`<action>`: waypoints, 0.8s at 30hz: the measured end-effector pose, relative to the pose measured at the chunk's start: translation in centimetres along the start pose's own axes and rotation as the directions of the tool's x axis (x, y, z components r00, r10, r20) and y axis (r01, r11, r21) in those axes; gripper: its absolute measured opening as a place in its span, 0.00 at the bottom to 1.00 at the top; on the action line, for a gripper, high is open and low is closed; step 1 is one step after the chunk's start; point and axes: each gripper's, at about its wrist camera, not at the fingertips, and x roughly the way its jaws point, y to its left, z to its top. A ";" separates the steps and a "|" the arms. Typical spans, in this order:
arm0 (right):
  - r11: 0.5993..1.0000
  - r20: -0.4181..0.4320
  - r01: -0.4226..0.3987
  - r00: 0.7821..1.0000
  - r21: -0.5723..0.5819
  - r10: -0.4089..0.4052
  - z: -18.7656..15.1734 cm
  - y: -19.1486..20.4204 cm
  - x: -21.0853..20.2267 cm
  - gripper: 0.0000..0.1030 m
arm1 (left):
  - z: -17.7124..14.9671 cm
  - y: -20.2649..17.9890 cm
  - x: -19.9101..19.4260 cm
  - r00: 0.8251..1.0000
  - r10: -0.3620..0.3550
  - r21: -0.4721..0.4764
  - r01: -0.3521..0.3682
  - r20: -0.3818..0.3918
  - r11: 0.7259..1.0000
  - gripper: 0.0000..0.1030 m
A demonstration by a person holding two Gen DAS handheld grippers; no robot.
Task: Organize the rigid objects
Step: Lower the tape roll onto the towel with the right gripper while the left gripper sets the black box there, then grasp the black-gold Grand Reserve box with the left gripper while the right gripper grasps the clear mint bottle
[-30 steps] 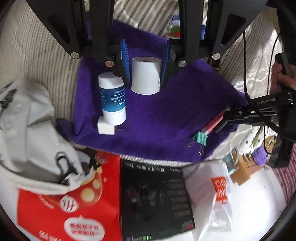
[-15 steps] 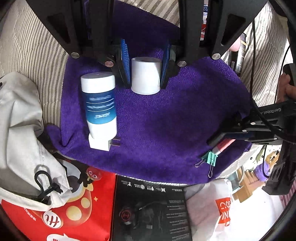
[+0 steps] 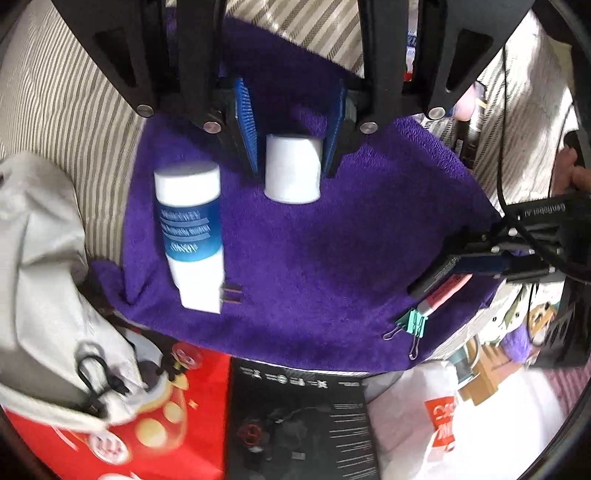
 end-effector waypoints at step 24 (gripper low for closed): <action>0.984 0.124 -0.021 0.992 0.178 -0.001 -12.2 0.9 -11.0 0.45 | -6.1 -4.8 -2.4 1.000 -0.021 -0.072 0.021 0.001 0.997 0.51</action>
